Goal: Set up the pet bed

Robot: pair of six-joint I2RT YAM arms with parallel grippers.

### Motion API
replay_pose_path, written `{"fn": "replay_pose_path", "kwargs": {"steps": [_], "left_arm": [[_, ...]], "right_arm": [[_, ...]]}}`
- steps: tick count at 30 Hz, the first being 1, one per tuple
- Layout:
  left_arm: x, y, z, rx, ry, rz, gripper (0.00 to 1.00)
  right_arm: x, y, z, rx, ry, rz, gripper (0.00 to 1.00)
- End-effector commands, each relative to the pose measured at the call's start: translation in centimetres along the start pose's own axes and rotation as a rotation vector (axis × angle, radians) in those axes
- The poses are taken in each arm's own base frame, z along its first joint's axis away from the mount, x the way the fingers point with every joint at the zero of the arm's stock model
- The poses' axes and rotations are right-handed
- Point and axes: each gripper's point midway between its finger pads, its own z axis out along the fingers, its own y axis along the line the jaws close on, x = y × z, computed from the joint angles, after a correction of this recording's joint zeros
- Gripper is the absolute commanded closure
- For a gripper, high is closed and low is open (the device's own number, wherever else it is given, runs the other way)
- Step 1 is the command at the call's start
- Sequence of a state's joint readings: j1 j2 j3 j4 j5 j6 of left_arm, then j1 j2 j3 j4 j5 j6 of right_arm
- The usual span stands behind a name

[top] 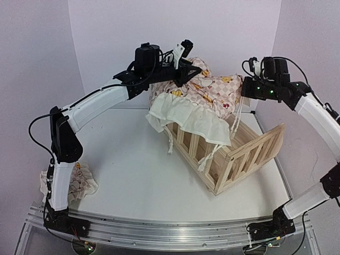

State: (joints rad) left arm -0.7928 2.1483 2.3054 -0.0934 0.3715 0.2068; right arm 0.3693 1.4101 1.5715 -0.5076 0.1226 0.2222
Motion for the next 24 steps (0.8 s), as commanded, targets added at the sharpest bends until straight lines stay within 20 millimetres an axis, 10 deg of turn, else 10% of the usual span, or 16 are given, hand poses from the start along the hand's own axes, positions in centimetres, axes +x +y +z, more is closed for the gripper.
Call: {"fn": "replay_pose_path", "kwargs": {"steps": [1,6,12,19,24], "left_arm": [[-3.4,-1.7,-2.5,0.095,-0.025,0.083,0.47],[-6.9,-3.1,-6.7,0.220,-0.013,0.069,0.15],[-8.4,1.8,-14.9,0.300,-0.003,-0.075,0.03],[6.6,7.1,-22.4,0.043,0.199,-0.144,0.19],[15.2,4.3,-24.2,0.070,0.207,-0.093,0.20]], "right_arm": [[-1.9,0.5,-3.7,-0.029,-0.079,-0.017,1.00],[-2.3,-0.1,-4.4,0.008,-0.084,-0.060,1.00],[-1.8,-0.1,-3.5,0.007,-0.053,-0.075,1.00],[-1.6,-0.6,-3.2,0.026,-0.043,-0.077,1.00],[-1.6,-0.1,-3.1,-0.001,-0.038,-0.088,1.00]]}}
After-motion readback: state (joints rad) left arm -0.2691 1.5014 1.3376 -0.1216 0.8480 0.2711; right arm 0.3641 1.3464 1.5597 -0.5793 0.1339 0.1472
